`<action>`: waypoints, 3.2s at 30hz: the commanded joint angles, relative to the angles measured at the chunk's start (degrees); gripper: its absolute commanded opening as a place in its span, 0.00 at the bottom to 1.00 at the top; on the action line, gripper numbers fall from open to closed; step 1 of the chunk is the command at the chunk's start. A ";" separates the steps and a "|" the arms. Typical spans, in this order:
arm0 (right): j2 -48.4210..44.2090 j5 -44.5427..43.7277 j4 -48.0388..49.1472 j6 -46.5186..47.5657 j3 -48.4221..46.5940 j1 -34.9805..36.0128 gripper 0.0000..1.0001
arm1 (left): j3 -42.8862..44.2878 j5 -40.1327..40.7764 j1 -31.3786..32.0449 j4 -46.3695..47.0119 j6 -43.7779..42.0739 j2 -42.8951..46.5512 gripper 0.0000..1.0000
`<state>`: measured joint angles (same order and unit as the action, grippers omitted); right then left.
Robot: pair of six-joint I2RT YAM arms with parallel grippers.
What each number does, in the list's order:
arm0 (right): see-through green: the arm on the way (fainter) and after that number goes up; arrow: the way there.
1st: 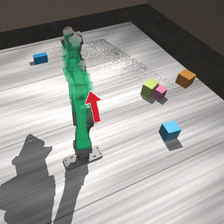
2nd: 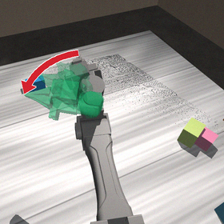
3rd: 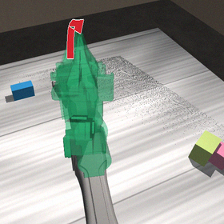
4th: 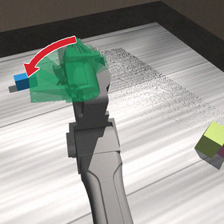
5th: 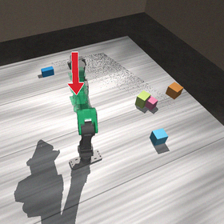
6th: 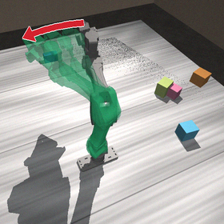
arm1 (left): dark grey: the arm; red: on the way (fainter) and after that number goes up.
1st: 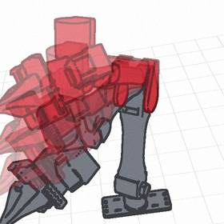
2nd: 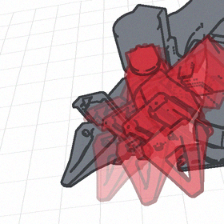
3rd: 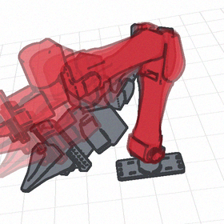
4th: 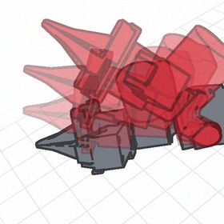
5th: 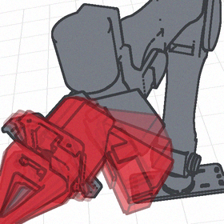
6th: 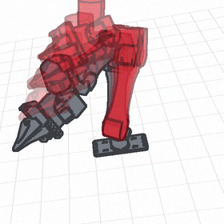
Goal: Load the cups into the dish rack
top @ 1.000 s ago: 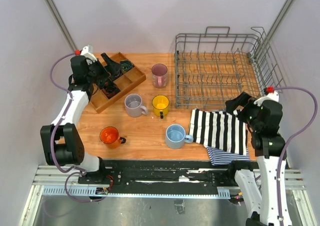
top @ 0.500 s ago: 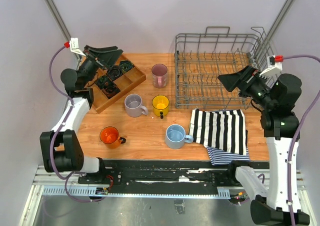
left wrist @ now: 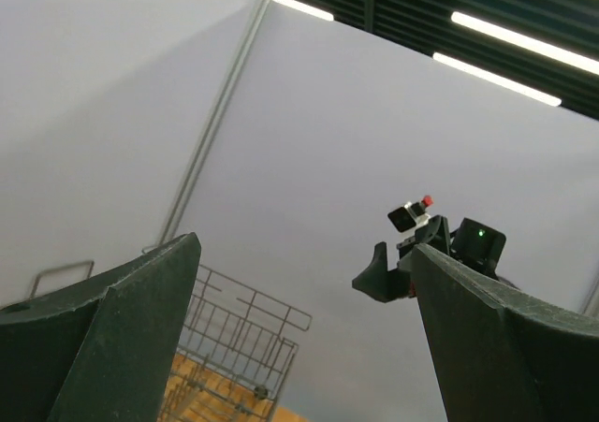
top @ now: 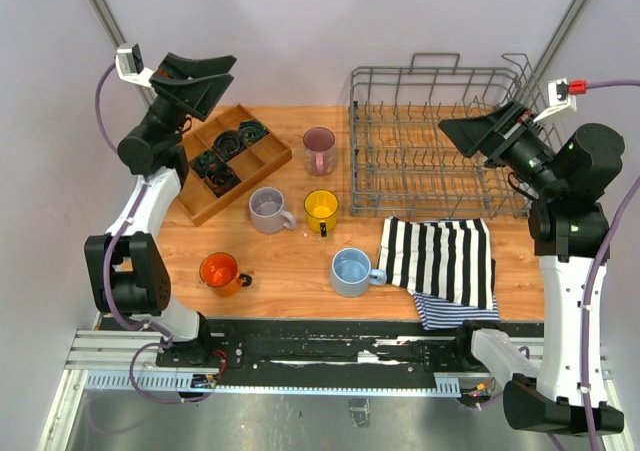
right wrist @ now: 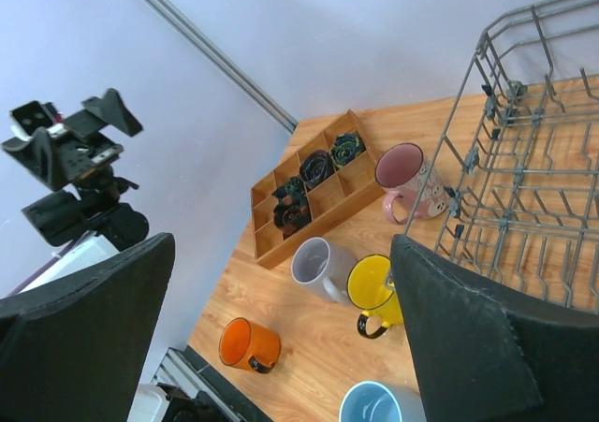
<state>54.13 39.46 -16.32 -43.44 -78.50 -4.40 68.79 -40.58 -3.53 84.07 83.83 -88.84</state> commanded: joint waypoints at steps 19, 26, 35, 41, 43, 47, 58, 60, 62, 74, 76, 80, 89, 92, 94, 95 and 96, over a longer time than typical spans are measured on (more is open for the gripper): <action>5.91 6.27 16.29 -12.25 1.54 1.59 0.98 | 22.72 29.33 11.72 -63.90 -52.56 7.83 1.00; 11.77 1.91 5.05 -4.08 -3.72 1.68 0.98 | 45.38 35.46 13.38 -93.00 -62.58 -12.13 1.00; 18.77 -3.90 -8.33 4.08 -11.09 1.68 1.00 | 62.23 39.36 16.28 -111.47 -63.84 -32.97 0.98; 20.53 -4.92 -9.74 5.97 -10.43 1.68 0.99 | 66.39 44.88 18.68 -119.64 -61.60 -39.69 0.87; 20.77 -5.13 -9.92 6.45 -9.79 1.68 0.99 | 72.76 43.17 19.02 -124.06 -60.47 -44.18 0.82; 21.55 -5.26 -11.49 7.72 -9.32 1.68 0.98 | 73.53 43.10 20.63 -125.51 -59.76 -46.23 0.74; 22.59 -4.75 -11.15 8.62 -5.82 1.68 0.99 | 67.58 43.20 23.97 -127.42 -62.55 -44.79 0.69; 22.83 -4.60 -11.11 8.72 -5.51 1.66 0.99 | 67.39 42.93 24.62 -127.98 -62.40 -44.93 0.65; 22.95 -4.38 -11.11 8.71 -5.02 1.68 0.99 | 66.62 42.96 25.28 -128.07 -62.58 -44.81 0.64; 22.14 -4.15 -10.79 8.81 -4.05 1.59 0.99 | 65.35 46.32 26.39 -130.00 -64.09 -45.93 0.57; 21.87 -4.15 -10.82 8.77 -3.83 1.59 0.98 | 65.14 46.56 26.46 -130.31 -64.24 -46.22 0.56; 21.43 -4.21 -10.87 8.89 -3.55 1.52 0.98 | 64.46 46.02 26.49 -130.38 -64.68 -46.96 0.55; 21.33 -4.07 -10.90 8.58 -3.46 1.50 0.98 | 65.58 45.28 26.63 -130.17 -64.35 -49.16 0.49; 21.50 -3.98 -10.89 8.52 -3.43 1.50 0.98 | 65.42 45.19 26.74 -130.37 -64.42 -49.64 0.47; 21.86 -3.91 -10.84 8.38 -3.56 1.50 0.98 | 65.46 44.96 26.74 -130.27 -64.52 -49.84 0.46; 22.00 -3.75 -10.84 8.31 -3.71 1.50 0.99 | 65.46 44.74 26.73 -130.08 -64.60 -49.93 0.45; 22.13 -3.58 -10.89 8.12 -3.87 1.50 0.99 | 65.59 44.56 26.73 -129.90 -64.66 -50.08 0.45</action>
<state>76.71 34.48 -27.73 -35.70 -82.17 -4.14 133.86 4.82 22.70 -46.44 19.75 -138.04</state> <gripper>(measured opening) 0.986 0.457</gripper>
